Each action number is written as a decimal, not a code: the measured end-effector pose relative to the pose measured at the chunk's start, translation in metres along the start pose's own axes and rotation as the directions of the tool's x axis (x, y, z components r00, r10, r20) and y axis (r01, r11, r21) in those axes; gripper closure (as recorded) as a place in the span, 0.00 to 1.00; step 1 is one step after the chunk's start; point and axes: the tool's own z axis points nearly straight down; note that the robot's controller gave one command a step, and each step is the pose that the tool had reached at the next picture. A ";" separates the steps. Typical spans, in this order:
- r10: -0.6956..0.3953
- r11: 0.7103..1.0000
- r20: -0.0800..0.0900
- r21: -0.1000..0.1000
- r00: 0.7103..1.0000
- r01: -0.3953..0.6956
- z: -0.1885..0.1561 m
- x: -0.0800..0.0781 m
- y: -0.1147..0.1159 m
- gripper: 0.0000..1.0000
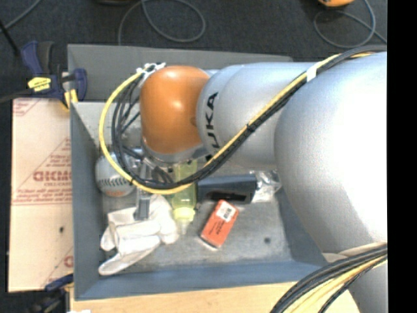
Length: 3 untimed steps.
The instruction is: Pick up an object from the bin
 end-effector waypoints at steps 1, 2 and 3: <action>0.004 1.000 0.006 -0.001 1.000 -0.004 -0.005 -0.001 -0.001 0.00; -0.135 0.991 0.021 -0.002 0.991 0.135 0.031 0.023 -0.015 0.00; -0.216 0.976 0.033 0.004 0.976 0.216 0.052 0.032 -0.026 0.00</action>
Offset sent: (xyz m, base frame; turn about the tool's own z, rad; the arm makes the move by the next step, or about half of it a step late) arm -0.0519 -0.0285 -0.0724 -0.2472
